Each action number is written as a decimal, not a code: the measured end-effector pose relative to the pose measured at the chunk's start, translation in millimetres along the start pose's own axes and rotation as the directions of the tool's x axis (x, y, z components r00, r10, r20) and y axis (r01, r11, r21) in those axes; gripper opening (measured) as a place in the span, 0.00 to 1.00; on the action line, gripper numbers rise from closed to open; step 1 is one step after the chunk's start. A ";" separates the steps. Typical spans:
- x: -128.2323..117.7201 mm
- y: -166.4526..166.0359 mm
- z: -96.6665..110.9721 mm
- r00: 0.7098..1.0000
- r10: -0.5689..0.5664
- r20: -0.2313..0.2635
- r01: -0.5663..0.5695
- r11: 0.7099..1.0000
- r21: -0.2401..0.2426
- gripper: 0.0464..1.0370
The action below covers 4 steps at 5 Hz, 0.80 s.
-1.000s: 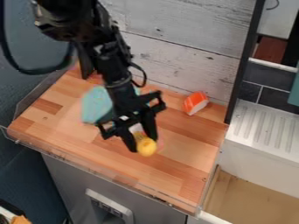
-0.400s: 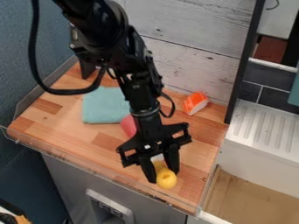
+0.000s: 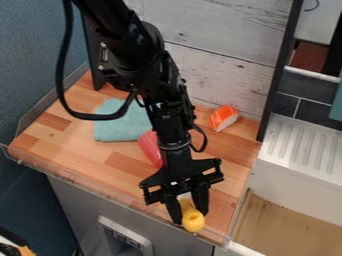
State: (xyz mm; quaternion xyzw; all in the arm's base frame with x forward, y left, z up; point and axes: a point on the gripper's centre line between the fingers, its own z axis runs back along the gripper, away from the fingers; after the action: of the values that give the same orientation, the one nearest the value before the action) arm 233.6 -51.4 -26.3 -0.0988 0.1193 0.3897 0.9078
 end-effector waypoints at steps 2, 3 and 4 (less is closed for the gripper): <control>32.1 -5.5 1.9 0.997 0.064 0.030 -0.064 0.998 -0.015 0.41; 47.7 -5.8 10.5 0.993 0.104 0.051 -0.102 0.994 -0.036 0.41; 64.3 -1.8 13.4 0.988 0.146 0.054 -0.144 0.989 -0.040 0.41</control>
State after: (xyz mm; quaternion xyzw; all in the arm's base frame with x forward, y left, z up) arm 279.8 -5.0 -32.2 -0.0951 0.0935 0.4595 0.8781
